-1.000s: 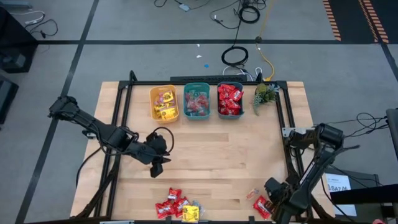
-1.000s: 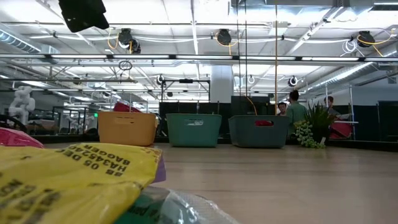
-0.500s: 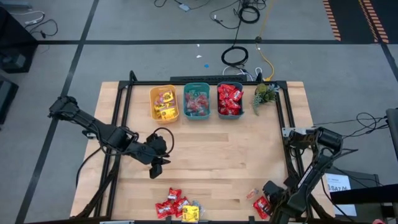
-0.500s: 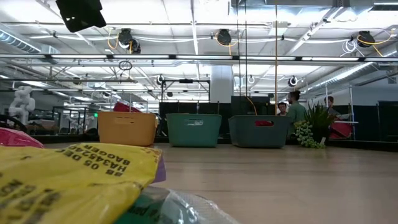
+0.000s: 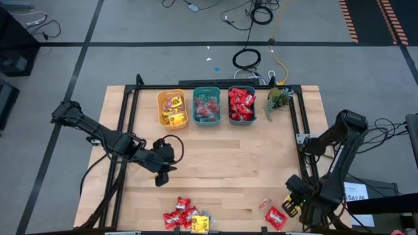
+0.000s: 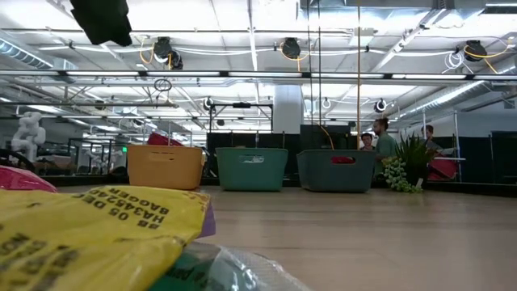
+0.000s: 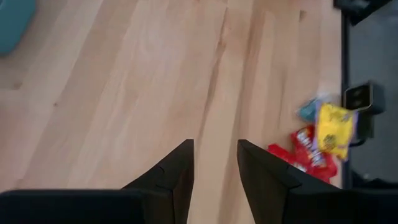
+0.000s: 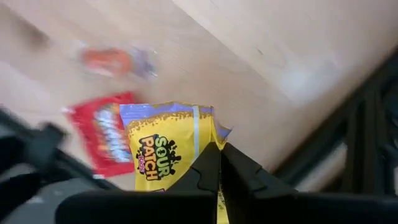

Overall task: Sort candy
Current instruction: Put the yellow candy into the yellow bin

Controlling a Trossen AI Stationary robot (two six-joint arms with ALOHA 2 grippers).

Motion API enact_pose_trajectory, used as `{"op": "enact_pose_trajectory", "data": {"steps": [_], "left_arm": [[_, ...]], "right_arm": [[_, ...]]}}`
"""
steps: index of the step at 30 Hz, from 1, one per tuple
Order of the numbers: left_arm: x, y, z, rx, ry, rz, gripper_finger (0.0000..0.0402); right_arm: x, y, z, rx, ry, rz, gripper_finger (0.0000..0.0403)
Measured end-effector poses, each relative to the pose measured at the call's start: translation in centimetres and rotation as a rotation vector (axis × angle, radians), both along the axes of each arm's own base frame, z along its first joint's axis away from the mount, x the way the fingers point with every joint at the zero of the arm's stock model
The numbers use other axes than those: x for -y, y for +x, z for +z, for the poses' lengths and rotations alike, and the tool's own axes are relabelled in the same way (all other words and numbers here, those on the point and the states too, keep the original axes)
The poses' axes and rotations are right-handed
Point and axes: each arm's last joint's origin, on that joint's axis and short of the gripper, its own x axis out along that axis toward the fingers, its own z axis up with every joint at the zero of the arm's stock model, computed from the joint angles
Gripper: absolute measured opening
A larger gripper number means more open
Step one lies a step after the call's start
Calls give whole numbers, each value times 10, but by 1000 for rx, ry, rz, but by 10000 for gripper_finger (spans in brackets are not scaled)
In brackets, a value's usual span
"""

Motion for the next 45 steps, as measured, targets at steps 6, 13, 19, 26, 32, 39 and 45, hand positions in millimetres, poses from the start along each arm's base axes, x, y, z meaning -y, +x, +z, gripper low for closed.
{"op": "enact_pose_trajectory", "data": {"steps": [6,13,19,26,32,39,45], "left_arm": [[0,-1,0,-6,14,-17,132],[-2,0,0,-3,32,-25,132],[-16,1,-1,-32,102,-28,132],[-42,-20,-14,-40,88,27,132],[-57,-38,-14,-2,46,65,132],[-62,-51,-12,16,42,54,132],[-64,-57,-10,13,45,47,132]], "right_arm": [[27,29,10,181,-118,-44,0],[82,114,16,376,-208,91,0],[162,189,28,632,-333,158,0],[249,266,41,738,-449,234,0],[305,347,36,750,-526,310,0],[355,407,23,799,-607,275,22],[379,425,7,815,-623,229,89]]}}
